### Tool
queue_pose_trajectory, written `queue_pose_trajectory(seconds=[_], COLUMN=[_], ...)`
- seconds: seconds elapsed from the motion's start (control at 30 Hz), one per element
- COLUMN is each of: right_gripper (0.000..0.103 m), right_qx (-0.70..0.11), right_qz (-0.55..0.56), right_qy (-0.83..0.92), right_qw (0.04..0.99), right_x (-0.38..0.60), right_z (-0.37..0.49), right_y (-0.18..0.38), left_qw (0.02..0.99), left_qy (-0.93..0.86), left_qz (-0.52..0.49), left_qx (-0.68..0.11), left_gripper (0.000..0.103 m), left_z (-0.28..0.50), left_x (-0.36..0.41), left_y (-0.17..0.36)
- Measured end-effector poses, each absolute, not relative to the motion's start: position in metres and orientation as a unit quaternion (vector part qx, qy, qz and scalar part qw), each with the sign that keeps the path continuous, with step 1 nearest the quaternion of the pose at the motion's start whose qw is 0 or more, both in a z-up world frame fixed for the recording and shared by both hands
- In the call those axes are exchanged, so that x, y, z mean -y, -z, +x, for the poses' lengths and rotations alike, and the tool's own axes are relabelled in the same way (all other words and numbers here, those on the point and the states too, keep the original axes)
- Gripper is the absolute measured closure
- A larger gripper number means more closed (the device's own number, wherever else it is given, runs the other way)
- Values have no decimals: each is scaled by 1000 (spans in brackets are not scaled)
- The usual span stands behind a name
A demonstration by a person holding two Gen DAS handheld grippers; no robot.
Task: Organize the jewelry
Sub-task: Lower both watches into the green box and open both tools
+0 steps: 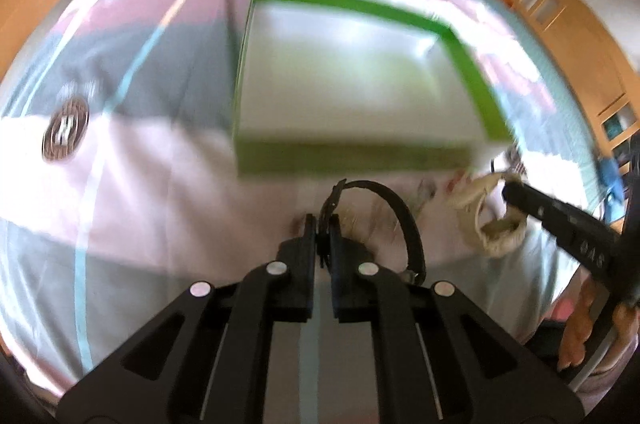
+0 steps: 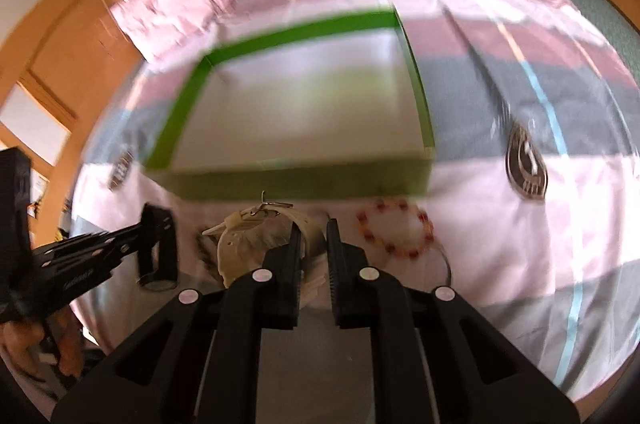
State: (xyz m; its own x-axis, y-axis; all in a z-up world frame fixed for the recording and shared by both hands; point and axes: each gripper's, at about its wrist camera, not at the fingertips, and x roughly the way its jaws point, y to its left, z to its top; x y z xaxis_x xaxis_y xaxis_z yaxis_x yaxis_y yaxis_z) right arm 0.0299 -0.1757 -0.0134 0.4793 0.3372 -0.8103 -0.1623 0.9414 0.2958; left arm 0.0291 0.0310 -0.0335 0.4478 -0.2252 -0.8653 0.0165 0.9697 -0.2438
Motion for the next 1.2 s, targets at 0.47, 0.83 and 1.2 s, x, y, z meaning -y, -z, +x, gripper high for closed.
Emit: queue_pose_trajectory(seconds=[0.47,0.83,1.2], right_gripper=[91,63,63], right_qx=[-415,-434,-511], right_qz=[100,109,94], right_qy=[-110,-107,-102], right_qw=[898,888,848], right_x=[184,179,218], right_z=[103,109,55], right_y=[12,19,7], left_qw=[868,867,839], left_qy=[32,9,78], left_qz=[-115,-117,-87], left_qx=[-483,-483,-531], left_gripper=[97,71,70], left_z=[107,110,52], left_x=[-48,-60,-31], left_y=[25,33,23])
